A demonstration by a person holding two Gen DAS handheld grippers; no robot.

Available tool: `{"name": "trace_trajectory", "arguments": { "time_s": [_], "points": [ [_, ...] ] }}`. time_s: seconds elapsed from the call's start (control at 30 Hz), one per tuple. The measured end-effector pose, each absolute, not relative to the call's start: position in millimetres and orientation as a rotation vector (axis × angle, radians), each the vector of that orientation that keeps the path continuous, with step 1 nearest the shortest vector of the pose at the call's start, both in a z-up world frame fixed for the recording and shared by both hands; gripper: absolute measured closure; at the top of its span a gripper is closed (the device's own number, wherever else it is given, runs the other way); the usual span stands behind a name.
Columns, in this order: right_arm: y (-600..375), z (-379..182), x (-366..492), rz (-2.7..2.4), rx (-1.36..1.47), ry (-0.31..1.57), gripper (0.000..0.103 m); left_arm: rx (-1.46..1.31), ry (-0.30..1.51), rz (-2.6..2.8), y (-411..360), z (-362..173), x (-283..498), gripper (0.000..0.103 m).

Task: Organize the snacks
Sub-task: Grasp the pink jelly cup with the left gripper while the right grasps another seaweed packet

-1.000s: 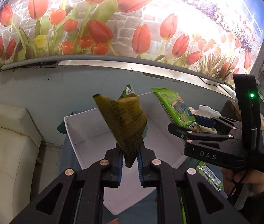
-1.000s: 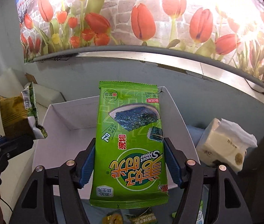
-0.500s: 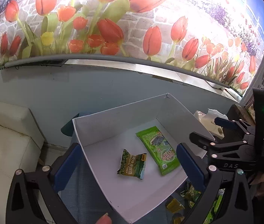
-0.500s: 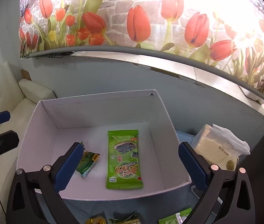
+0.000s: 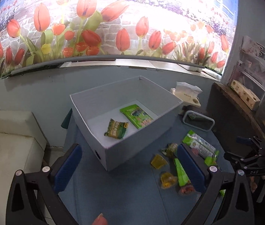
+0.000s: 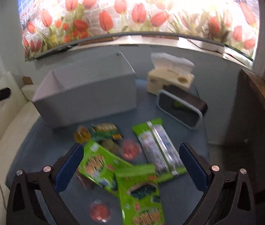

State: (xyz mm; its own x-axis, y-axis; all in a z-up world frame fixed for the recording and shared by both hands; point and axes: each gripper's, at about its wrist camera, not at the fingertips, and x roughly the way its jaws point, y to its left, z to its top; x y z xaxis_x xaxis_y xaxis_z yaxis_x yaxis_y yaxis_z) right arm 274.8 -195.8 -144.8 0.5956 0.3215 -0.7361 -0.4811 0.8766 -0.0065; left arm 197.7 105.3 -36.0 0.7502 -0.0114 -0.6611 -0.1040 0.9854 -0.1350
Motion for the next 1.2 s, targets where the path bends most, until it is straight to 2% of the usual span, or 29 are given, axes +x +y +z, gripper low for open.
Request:
{"name": "trace_trajectory", "arguments": {
  "time_s": [0.2,0.57,0.63,0.7,0.93,1.2],
  "points": [
    [-226.0,-203.6,248.6,0.454,-0.243,0.92,0.0,-0.198,0.783,-0.011,57.7,-55.1,145.9,0.0],
    [-223.0,-243.8,266.8,0.458,-0.27,0.988,0.0,-0.234,0.867,0.001,37.1,-86.5,106.4,0.0],
    [-222.8,-250.8,270.6,0.461,-0.253,1.016,0.008,-0.252,0.877,-0.001,38.5,-89.7,105.8,0.0],
    [-220.3,-249.9,265.9,0.446,-0.277,0.994,0.031,-0.249,0.883,0.001,37.2,-92.8,106.4,0.0],
    [-231.0,-233.1,246.5,0.471,-0.219,0.972,0.032,-0.24,0.91,-0.027,15.7,-108.3,116.8,0.0],
    [-267.6,-200.9,200.7,0.461,-0.148,0.93,0.032,-0.18,0.946,-0.088,-54.3,-139.6,138.8,0.0]
  ]
}}
